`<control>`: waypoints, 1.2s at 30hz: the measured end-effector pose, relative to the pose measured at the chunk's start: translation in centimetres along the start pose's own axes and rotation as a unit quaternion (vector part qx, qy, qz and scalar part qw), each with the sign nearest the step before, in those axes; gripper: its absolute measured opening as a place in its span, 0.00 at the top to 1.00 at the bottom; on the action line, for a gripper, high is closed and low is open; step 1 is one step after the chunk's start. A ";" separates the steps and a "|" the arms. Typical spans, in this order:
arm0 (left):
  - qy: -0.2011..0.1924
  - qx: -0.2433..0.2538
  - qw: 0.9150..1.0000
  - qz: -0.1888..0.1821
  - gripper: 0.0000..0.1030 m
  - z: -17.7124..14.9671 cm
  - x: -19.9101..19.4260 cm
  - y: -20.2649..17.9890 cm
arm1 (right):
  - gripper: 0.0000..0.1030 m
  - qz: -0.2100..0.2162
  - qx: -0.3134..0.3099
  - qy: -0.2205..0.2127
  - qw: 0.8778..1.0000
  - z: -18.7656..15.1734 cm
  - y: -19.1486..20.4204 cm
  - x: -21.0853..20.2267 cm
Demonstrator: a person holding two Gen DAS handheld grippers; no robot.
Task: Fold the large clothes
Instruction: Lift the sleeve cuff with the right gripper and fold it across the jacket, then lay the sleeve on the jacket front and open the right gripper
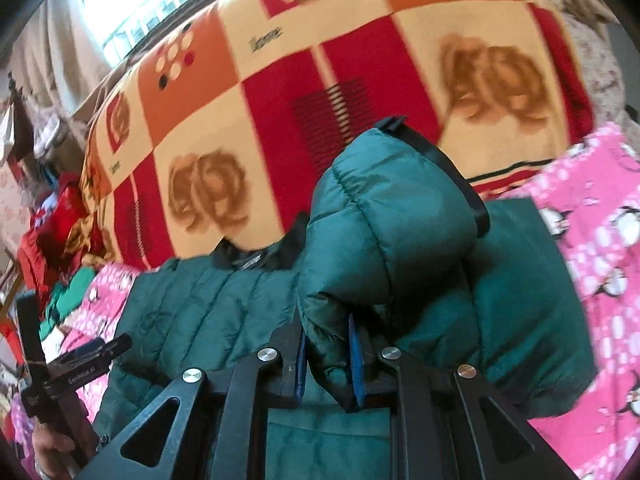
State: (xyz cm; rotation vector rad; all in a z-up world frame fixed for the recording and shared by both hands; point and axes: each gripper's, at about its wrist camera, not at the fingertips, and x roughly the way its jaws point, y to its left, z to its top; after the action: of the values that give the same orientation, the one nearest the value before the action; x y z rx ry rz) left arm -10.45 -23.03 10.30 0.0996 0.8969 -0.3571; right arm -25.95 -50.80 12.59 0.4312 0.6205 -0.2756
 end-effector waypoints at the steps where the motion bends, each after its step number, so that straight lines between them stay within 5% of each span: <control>1: 0.002 -0.002 1.000 0.000 0.16 0.0 0.1 0.2 | 0.84 0.004 -0.006 0.008 1.000 -0.3 0.8 0.9; 12: 0.001 -0.024 1.000 -0.009 0.16 0.2 -0.3 2.3 | 0.83 0.011 -0.070 0.088 0.994 -4.1 7.3 7.9; 14: -0.001 -0.028 1.000 -0.011 0.16 0.2 -0.5 2.5 | 0.73 0.013 -0.090 0.084 0.992 -4.3 7.7 7.4; 16: -0.002 -0.034 0.999 -0.016 0.16 0.3 -0.7 2.8 | 0.52 0.046 -0.076 0.086 0.992 -4.2 7.3 6.2; 22: -0.005 -0.048 0.998 -0.032 0.16 0.4 -1.5 3.2 | 0.51 0.056 -0.058 0.063 0.995 -3.8 5.8 3.1; 29: -0.005 -0.086 0.991 -0.100 0.16 0.8 -2.3 3.8 | 0.51 0.067 -0.032 0.062 0.995 -3.5 5.7 3.0; 36: 0.027 -0.063 0.987 -0.144 0.16 1.5 -0.5 -0.6 | 0.51 0.066 -0.025 0.063 0.996 -3.3 5.0 2.0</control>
State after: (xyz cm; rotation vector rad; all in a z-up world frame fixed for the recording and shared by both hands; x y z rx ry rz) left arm -9.85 -23.77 11.66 -0.1385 0.9875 -0.5673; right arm -24.18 -45.12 10.46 0.4424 0.7184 -0.1076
